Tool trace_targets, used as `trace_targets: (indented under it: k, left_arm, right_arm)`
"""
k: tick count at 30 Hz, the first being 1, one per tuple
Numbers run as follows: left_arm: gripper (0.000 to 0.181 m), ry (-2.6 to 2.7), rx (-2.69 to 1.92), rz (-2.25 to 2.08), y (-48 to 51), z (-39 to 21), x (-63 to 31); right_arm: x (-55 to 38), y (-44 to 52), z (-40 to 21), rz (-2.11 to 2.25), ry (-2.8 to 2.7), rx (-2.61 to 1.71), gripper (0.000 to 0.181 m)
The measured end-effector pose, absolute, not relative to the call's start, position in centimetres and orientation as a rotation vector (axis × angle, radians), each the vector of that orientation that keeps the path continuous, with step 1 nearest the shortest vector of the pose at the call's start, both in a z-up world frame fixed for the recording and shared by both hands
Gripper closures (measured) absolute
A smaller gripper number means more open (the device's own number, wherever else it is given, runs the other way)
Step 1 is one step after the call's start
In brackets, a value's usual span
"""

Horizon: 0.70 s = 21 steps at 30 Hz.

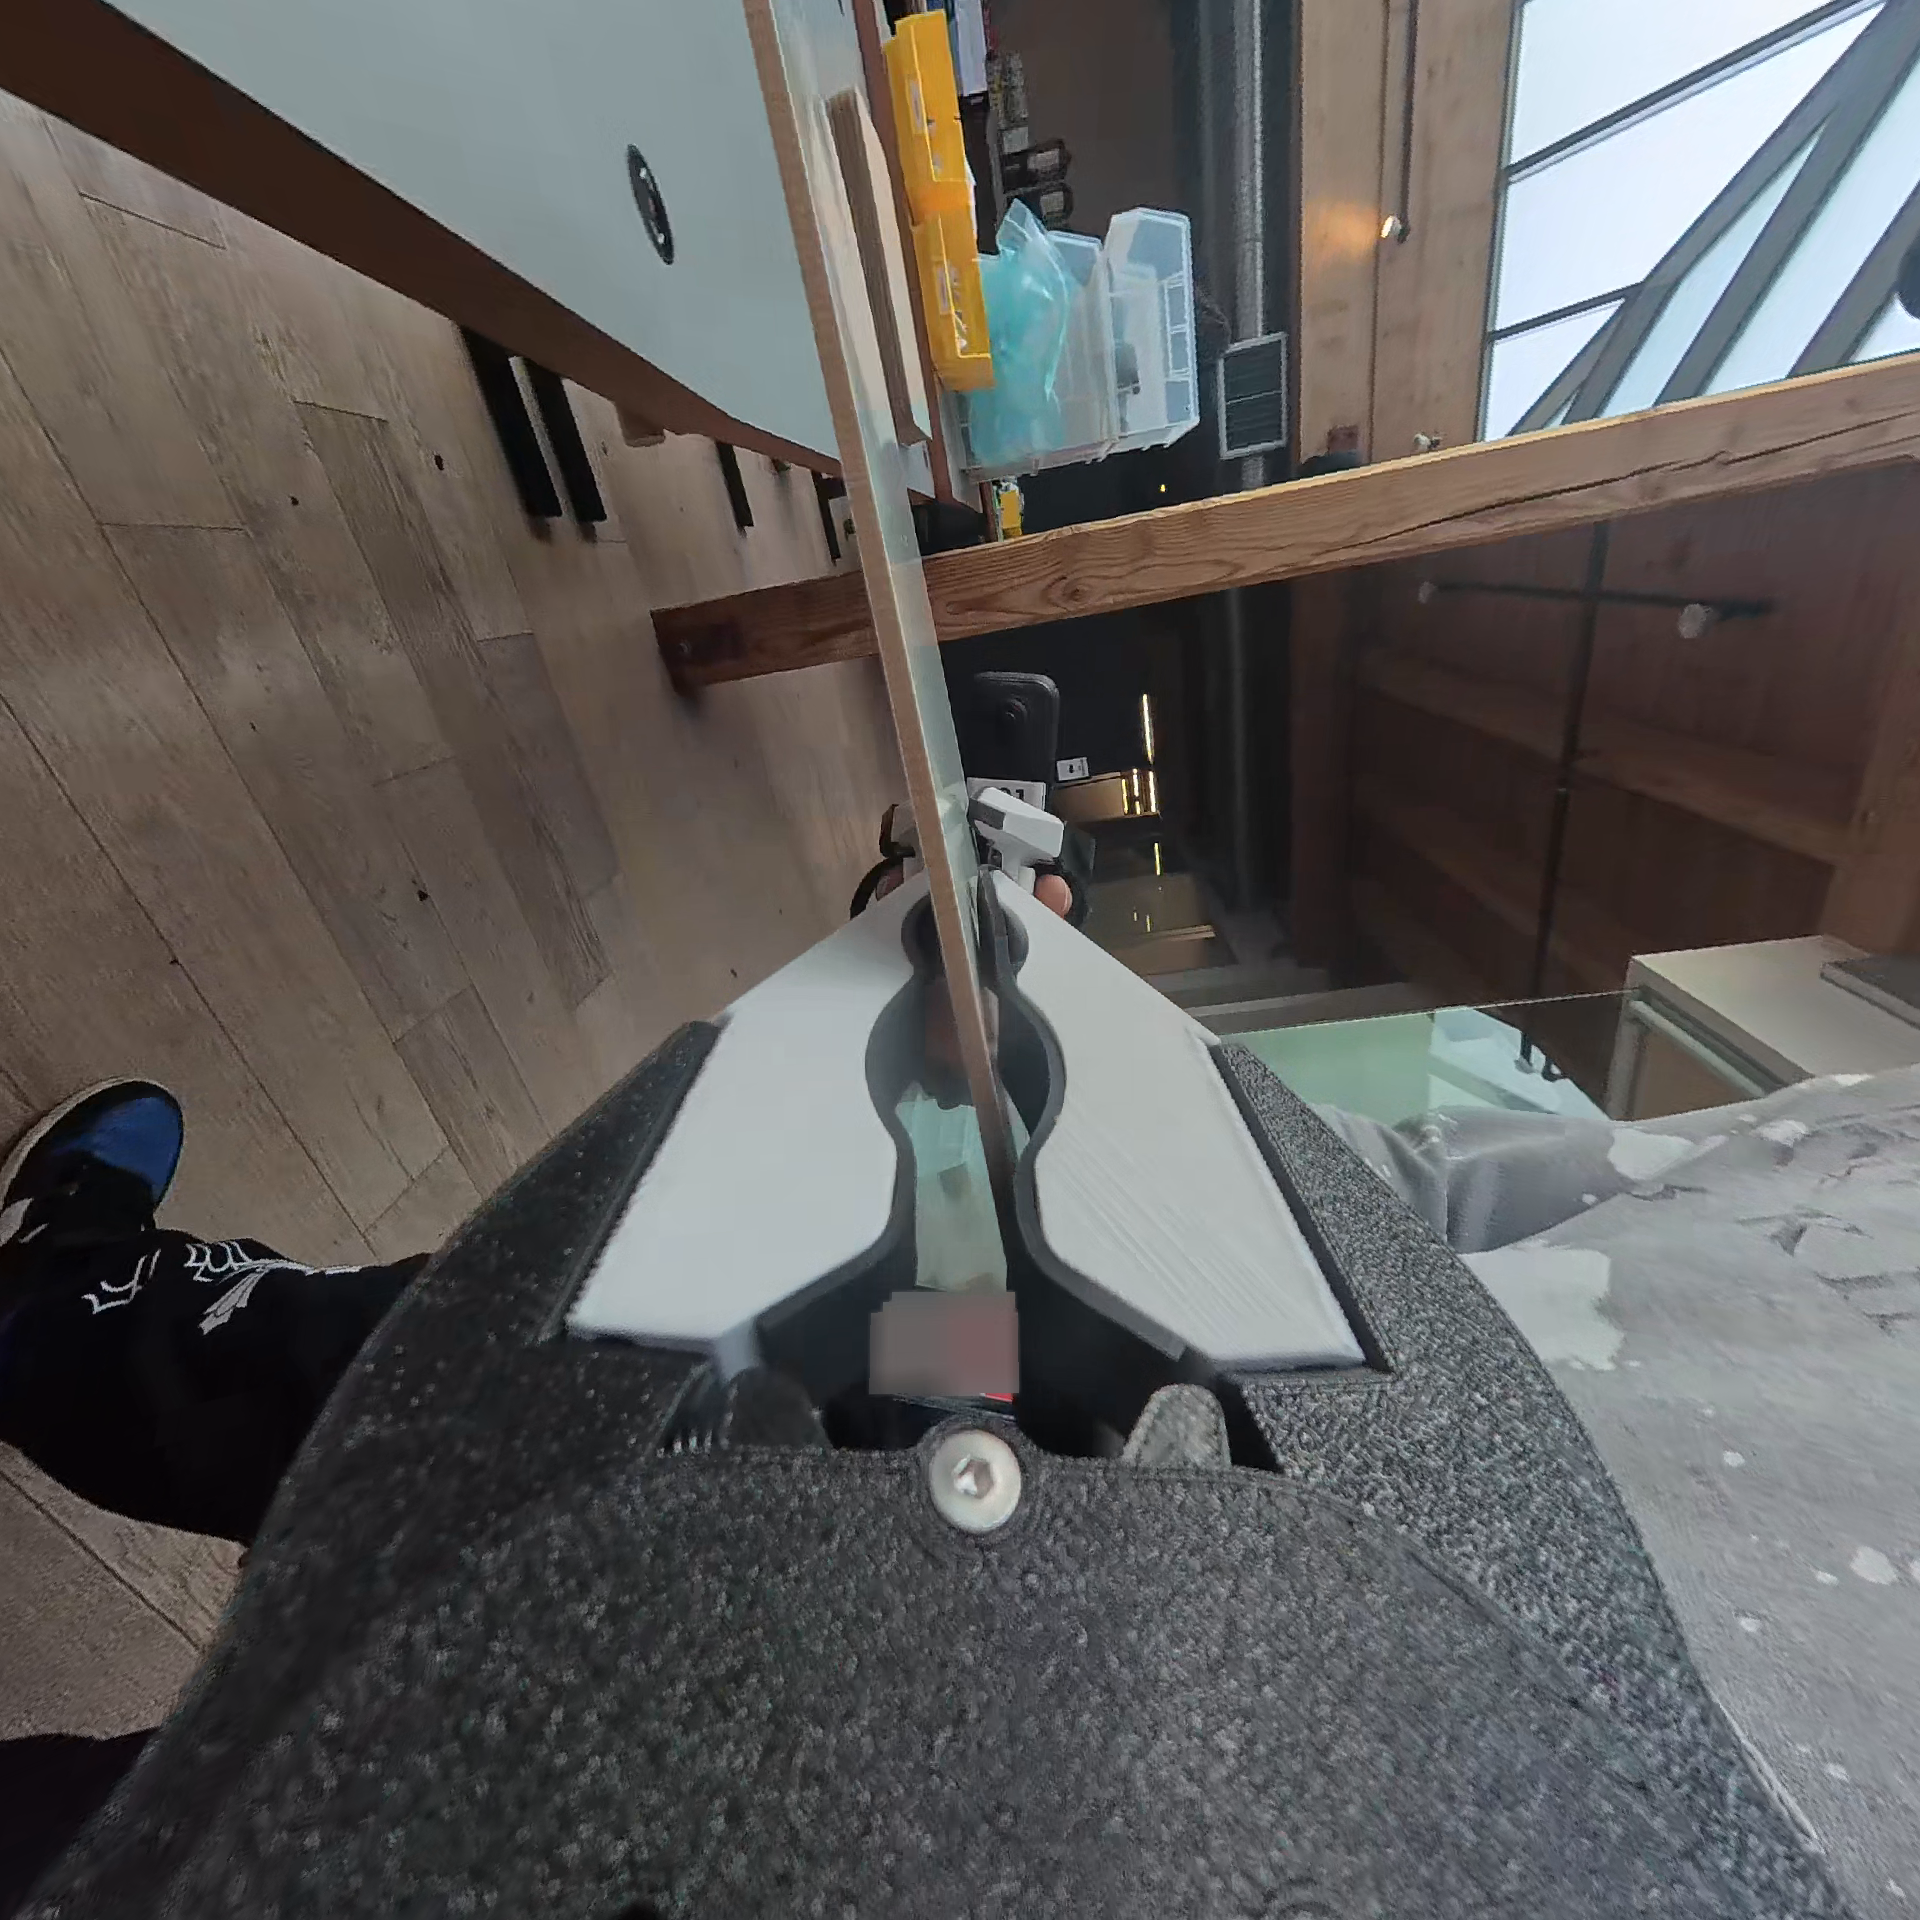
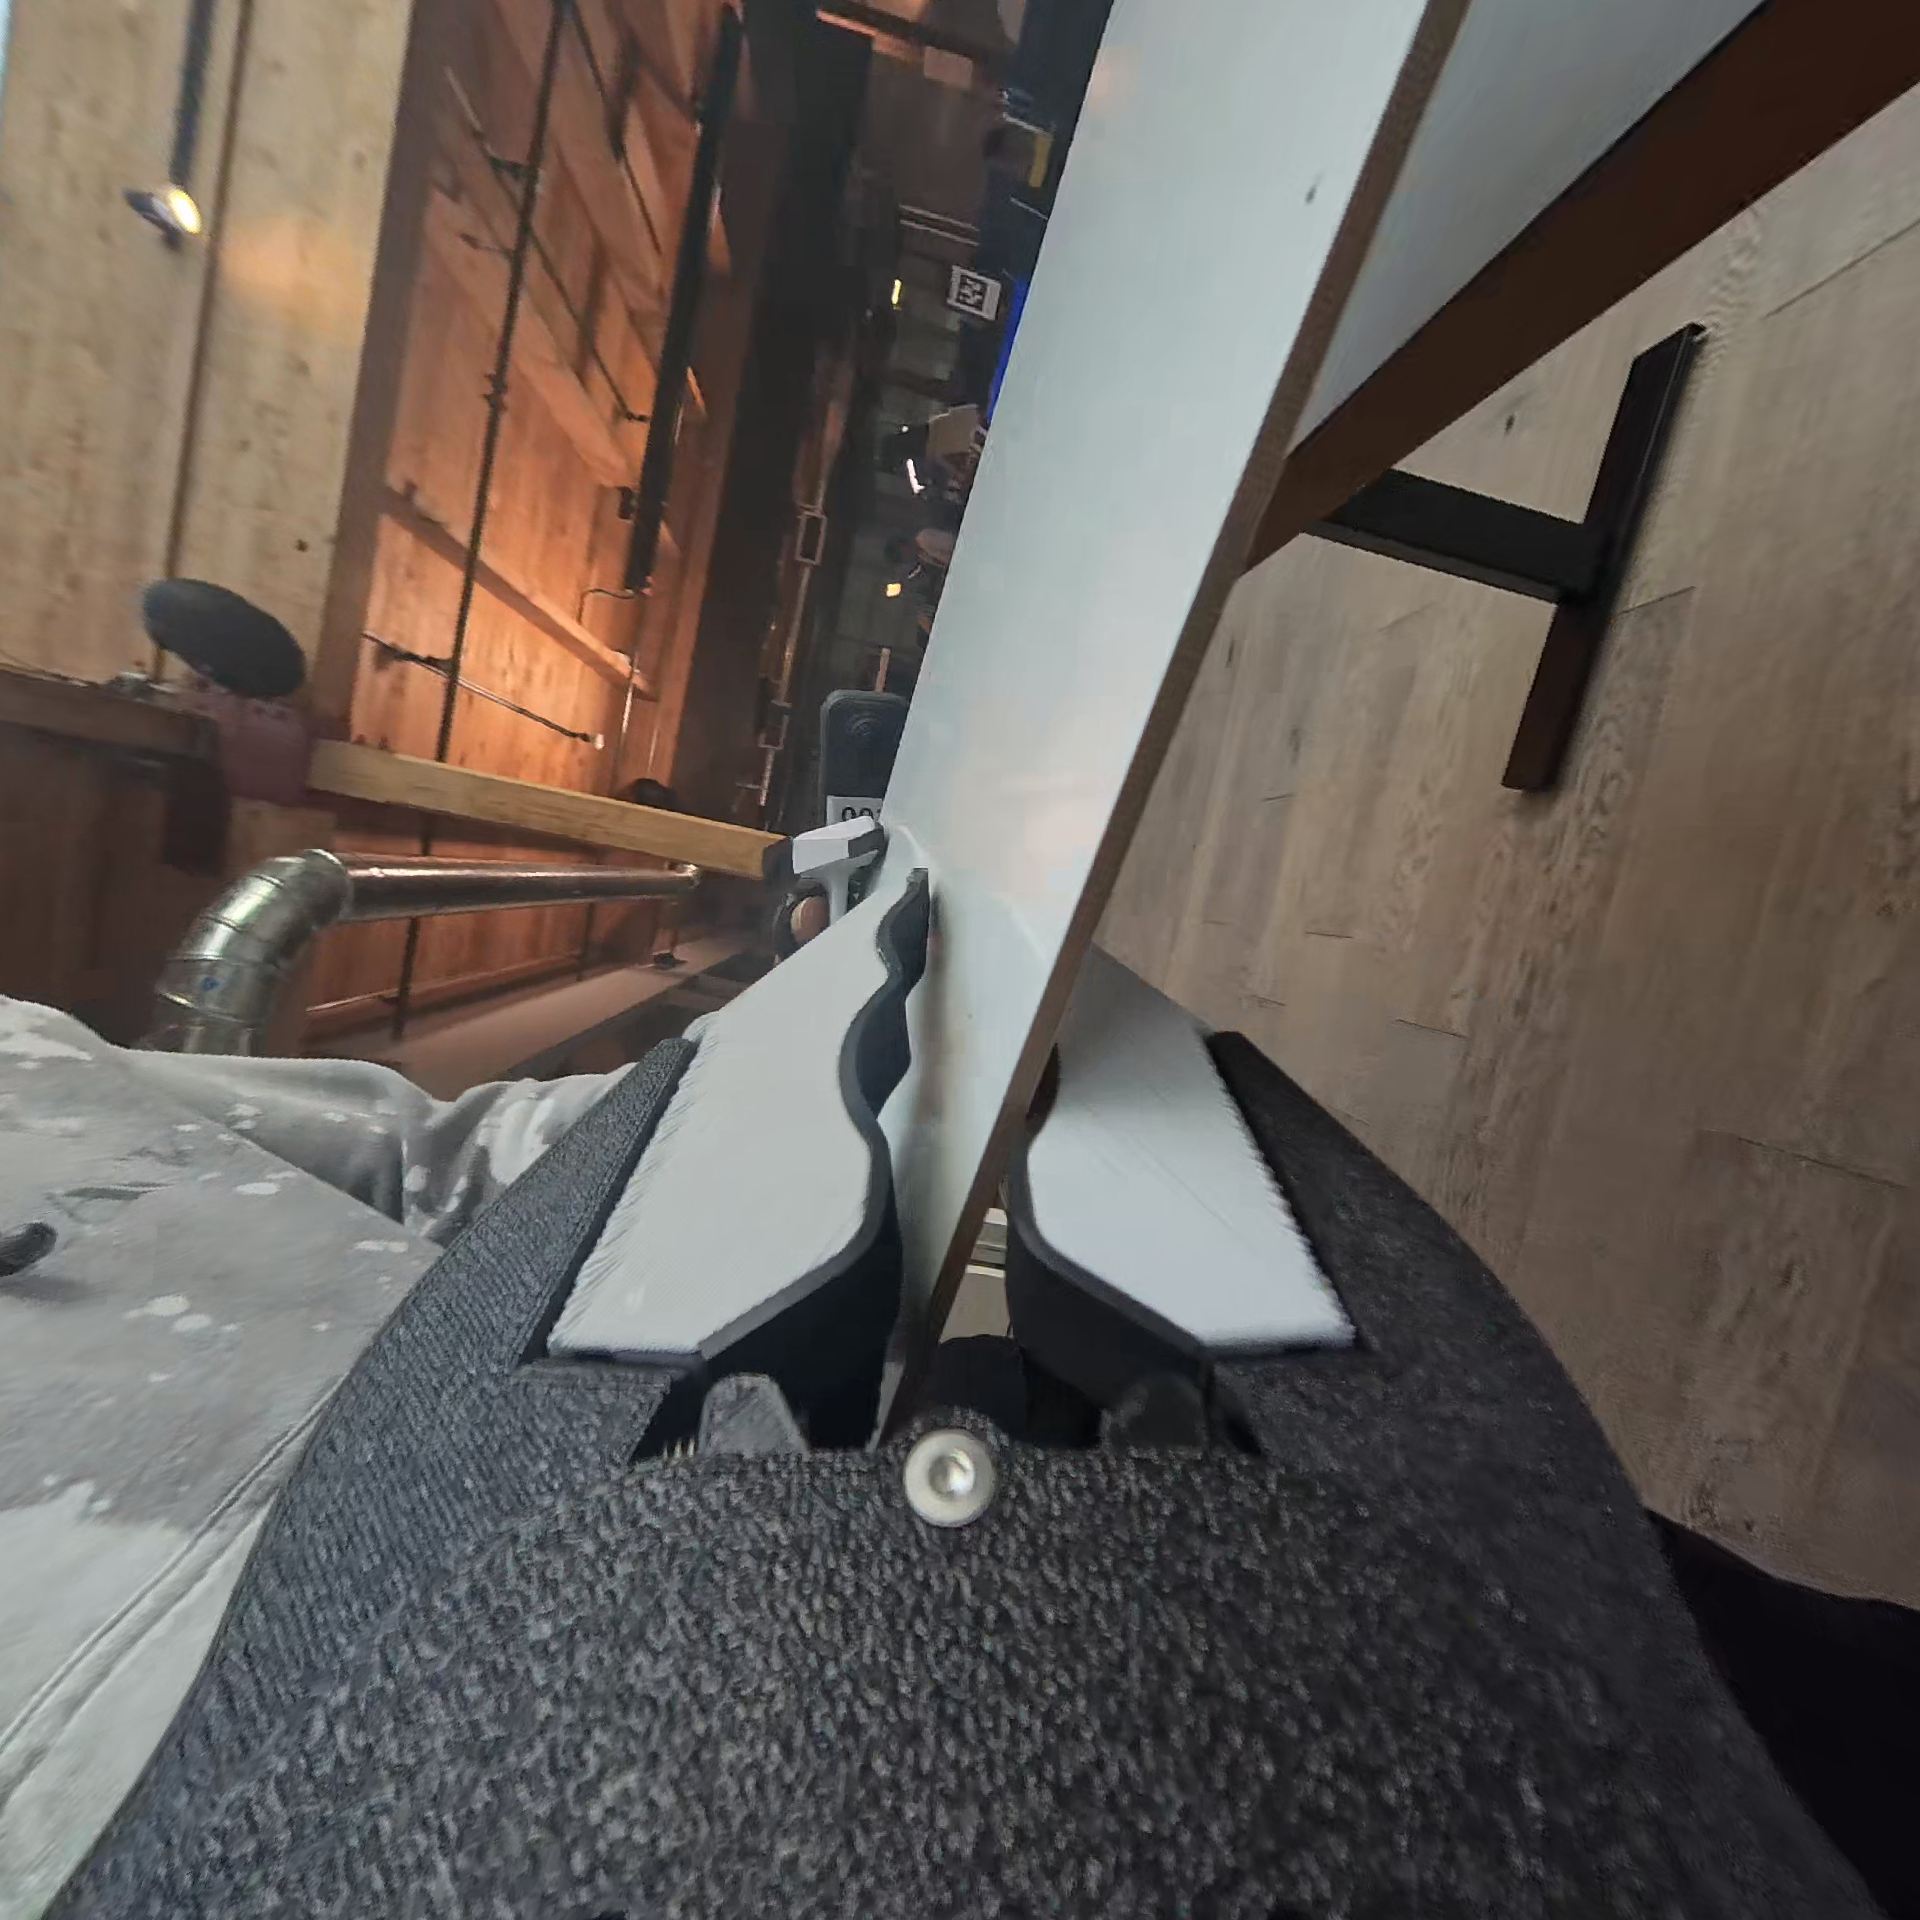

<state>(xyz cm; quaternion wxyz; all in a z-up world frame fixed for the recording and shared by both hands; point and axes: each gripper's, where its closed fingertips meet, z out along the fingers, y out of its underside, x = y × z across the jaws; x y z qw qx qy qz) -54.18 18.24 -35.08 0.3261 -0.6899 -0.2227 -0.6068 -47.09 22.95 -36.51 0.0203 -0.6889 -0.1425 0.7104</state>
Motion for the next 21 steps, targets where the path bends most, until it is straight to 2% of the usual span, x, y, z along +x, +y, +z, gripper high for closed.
trace_targets:
  k: [2,9,13,21]
  left_arm:
    - [0.177,-0.511,-1.828,-1.556,18.9,-33.3,-52.3]
    - [0.133,-0.253,-1.945,-1.132,28.1,-28.1,-47.9]
    - [0.116,-0.086,-1.989,-0.829,35.9,-25.6,-44.9]
    - [0.107,0.086,-1.917,-0.611,51.3,-22.6,-33.8]
  right_arm:
    - [-44.9,23.1,-34.3,2.215,-0.467,-2.089,0.176]
    - [-34.0,31.1,-27.2,2.116,-0.435,-1.927,0.179]
    - [-25.2,38.5,-24.4,1.976,-0.455,-1.893,0.178]
    - [-6.4,51.5,-22.8,1.569,-0.447,-2.022,0.178]
